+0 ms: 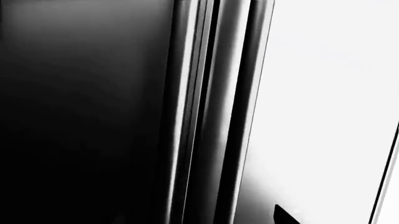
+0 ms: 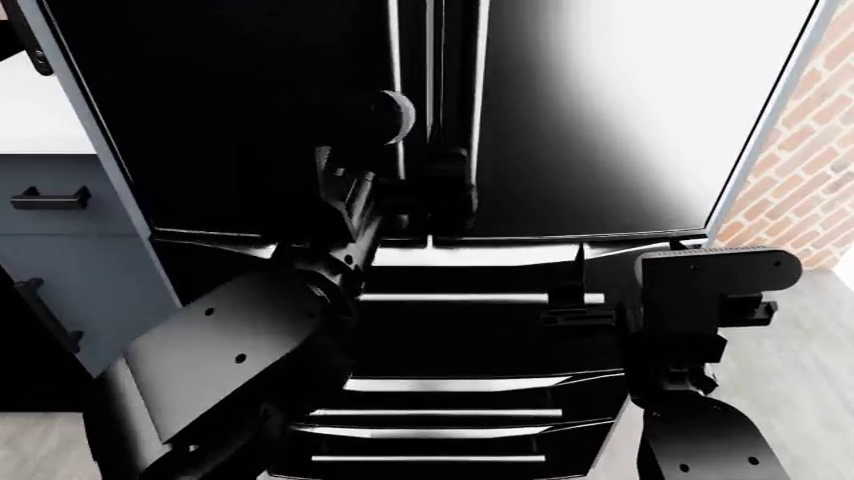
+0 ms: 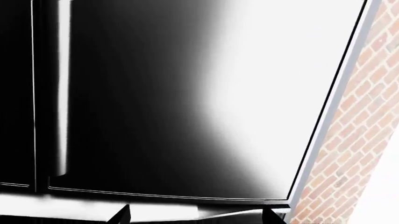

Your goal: Open the fridge doors

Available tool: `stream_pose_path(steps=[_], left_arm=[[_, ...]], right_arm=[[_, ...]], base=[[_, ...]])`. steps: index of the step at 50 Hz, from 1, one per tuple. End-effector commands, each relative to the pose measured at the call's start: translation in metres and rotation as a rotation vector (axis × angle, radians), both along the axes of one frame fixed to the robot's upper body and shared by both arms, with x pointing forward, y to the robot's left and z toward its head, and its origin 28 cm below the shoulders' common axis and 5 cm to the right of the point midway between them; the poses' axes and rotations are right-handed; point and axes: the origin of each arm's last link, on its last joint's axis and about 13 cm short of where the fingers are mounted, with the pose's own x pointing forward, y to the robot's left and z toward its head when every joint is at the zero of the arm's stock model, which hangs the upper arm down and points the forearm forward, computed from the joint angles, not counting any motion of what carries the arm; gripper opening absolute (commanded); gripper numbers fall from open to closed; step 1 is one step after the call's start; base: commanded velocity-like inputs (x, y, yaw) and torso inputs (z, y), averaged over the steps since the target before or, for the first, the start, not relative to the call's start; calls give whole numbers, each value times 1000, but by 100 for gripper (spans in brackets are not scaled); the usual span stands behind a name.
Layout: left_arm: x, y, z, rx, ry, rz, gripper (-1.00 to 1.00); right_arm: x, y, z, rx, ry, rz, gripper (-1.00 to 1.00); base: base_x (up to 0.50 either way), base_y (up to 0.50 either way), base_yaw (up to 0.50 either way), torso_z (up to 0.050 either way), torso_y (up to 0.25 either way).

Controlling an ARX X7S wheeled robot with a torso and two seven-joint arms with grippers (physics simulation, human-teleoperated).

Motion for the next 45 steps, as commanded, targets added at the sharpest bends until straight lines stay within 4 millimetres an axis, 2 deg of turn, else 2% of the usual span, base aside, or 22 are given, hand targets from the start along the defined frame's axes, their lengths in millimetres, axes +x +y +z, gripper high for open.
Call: stream_pose_path(steps=[1,3,4,5,6,7,10,11,12,14,16,17,18,33,34,35,36,42,43,45], left_arm=[[28,-16,8,78,-3,85,100],[32,-17,8,88,9,92,100],[34,-17,0,93,7,98,100],[37,-18,5,99,10,102,100],[40,-19,-4,103,15,120,100],[43,-20,3,107,20,125,100],[46,-21,3,112,20,137,100],[48,-21,-5,115,25,146,100],[49,-22,1,119,27,154,100],[52,-23,1,127,29,163,100],[56,-22,-13,137,38,175,100],[59,-23,-4,138,42,192,100],[61,-23,-2,138,44,194,100],[86,-29,-1,147,100,208,100],[88,-29,-1,148,100,216,100],[90,-30,-11,147,98,214,100],[93,-30,-6,149,103,233,100],[107,-30,-9,148,110,254,100],[111,-30,-22,146,118,263,100],[114,-31,-9,135,120,265,100]], right_arm=[[-2,0,0,7,4,7,100],[-2,0,0,7,5,5,100],[-2,-1,0,7,6,3,100],[-2,-1,1,14,-7,3,100],[-2,-1,1,11,-2,3,100],[-2,-1,-1,13,1,4,100],[-3,-1,-1,13,6,1,100],[-3,-1,-1,14,7,0,100],[-3,-1,-1,14,8,1,100],[-3,-1,-2,14,8,2,100],[-3,-1,-2,16,10,2,100],[-4,-1,-2,16,12,1,100],[-4,-2,-2,15,11,1,100],[-4,-1,-4,18,19,0,100],[-4,-1,-4,19,21,0,100],[-4,-1,-4,20,21,0,100],[-5,-2,-5,20,22,0,100],[-5,-2,-6,23,23,0,100],[-6,-2,-7,26,24,0,100],[-5,-2,-7,26,25,2,100]], base=[[0,0,0,0,0],[0,0,0,0,0],[0,0,0,0,0],[0,0,0,0,0],[0,0,0,0,0],[0,0,0,0,0],[0,0,0,0,0],[0,0,0,0,0],[0,0,0,0,0],[0,0,0,0,0],[0,0,0,0,0],[0,0,0,0,0],[0,0,0,0,0],[0,0,0,0,0],[0,0,0,0,0],[0,0,0,0,0],[0,0,0,0,0],[0,0,0,0,0],[0,0,0,0,0],[0,0,0,0,0]])
